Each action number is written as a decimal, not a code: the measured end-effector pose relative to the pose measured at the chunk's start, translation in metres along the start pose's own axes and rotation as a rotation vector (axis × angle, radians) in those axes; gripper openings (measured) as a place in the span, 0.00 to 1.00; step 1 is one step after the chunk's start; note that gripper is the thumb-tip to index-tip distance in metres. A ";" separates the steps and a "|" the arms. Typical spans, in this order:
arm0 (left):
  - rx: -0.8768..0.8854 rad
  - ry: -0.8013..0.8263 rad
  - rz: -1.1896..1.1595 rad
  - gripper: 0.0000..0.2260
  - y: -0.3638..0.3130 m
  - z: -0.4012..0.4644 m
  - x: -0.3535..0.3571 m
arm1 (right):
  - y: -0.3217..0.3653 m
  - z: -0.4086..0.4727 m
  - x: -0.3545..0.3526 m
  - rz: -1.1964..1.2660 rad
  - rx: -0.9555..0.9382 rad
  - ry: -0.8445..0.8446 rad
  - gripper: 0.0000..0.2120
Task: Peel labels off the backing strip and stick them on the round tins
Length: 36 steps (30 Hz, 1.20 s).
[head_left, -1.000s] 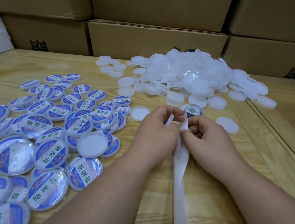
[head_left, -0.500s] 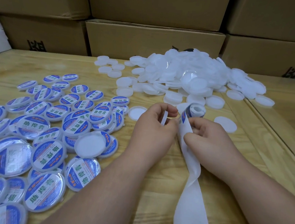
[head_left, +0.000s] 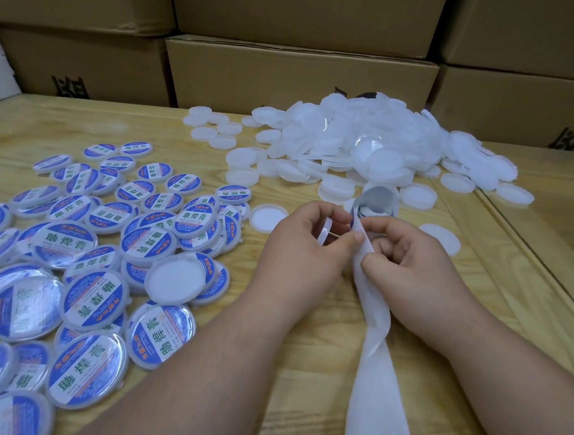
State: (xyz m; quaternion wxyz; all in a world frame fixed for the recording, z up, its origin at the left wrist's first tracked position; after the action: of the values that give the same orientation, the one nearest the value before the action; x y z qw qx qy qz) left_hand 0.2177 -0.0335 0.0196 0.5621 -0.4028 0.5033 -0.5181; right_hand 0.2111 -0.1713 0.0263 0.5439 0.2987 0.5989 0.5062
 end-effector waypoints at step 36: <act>0.036 -0.035 -0.117 0.07 -0.005 -0.001 -0.003 | 0.001 -0.001 -0.007 0.053 -0.032 -0.071 0.11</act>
State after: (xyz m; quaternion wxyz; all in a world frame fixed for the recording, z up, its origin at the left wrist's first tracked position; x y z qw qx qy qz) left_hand 0.2156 -0.0306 0.0245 0.5466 -0.4303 0.4594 -0.5522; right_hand 0.2114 -0.1778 0.0296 0.5559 0.3234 0.5630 0.5191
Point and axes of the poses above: each hand's wrist, its own z-axis towards the middle knuckle, its own x-axis out of the palm, y = z × x, the point moved 10 cm from there along z, towards the middle knuckle, and after that the axes turned 8 degrees about y, right-handed, at the moved point
